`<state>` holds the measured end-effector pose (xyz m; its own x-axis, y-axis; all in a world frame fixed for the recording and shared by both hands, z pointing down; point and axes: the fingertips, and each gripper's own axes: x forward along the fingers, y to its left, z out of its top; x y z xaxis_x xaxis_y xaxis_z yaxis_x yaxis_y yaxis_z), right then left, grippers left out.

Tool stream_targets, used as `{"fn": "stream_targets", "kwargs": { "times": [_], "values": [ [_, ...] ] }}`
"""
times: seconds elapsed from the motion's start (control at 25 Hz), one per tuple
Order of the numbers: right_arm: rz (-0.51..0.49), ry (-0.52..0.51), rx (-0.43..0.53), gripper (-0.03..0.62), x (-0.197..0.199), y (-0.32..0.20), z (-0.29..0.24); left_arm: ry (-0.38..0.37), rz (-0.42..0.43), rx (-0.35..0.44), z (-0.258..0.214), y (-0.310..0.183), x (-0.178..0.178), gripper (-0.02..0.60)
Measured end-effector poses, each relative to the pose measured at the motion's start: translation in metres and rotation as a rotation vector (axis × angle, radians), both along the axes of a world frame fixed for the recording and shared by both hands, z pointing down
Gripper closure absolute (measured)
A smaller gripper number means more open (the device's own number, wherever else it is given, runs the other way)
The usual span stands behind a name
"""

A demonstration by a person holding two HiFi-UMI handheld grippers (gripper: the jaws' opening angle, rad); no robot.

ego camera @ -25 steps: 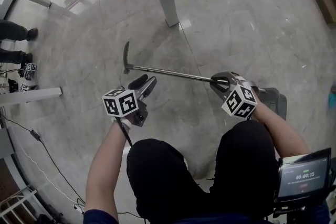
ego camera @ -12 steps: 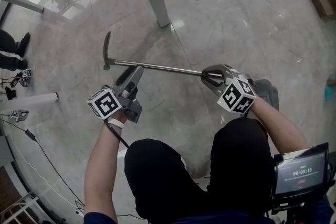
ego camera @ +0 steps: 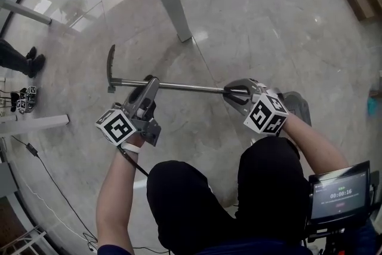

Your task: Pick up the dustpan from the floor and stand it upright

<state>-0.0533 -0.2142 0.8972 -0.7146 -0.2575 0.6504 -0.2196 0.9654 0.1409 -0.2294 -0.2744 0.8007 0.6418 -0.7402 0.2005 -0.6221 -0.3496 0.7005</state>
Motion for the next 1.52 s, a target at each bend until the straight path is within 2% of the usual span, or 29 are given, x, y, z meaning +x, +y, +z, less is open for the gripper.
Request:
{"fn": "stream_targets", "kwargs": {
  "times": [0.36, 0.8, 0.84, 0.92, 0.96, 1.12, 1.2, 1.36, 1.52],
  "values": [
    [0.008, -0.033, 0.012, 0.507, 0.012, -0.004, -0.029, -0.06, 0.025, 0.072, -0.056, -0.002, 0.027, 0.463],
    [0.043, -0.047, 0.053, 0.505, 0.032, -0.015, -0.056, -0.102, 0.114, 0.137, -0.113, -0.008, 0.069, 0.48],
    [0.053, -0.044, 0.059, 0.499, 0.035, -0.015, -0.057, -0.106, 0.125, 0.146, -0.117, -0.007, 0.074, 0.482],
    [0.067, -0.046, 0.059, 0.414, 0.039, -0.016, -0.061, -0.115, 0.144, 0.16, -0.124, -0.006, 0.084, 0.483],
    [0.073, -0.061, 0.052, 0.391, 0.04, -0.016, -0.064, -0.116, 0.151, 0.168, -0.128, -0.006, 0.088, 0.483],
    [0.114, -0.195, 0.002, 0.39, 0.041, -0.015, -0.089, -0.098, 0.157, 0.185, -0.136, -0.005, 0.104, 0.488],
    [0.133, -0.245, 0.01, 0.391, 0.038, -0.018, -0.106, -0.093, 0.138, 0.182, -0.138, -0.007, 0.108, 0.488],
    [0.128, -0.297, 0.034, 0.407, 0.026, -0.017, -0.141, -0.083, 0.125, 0.19, -0.148, -0.006, 0.117, 0.489],
    [0.159, -0.324, -0.016, 0.414, 0.016, -0.012, -0.146, -0.118, 0.124, 0.199, -0.152, -0.001, 0.127, 0.489]
  ]
}}
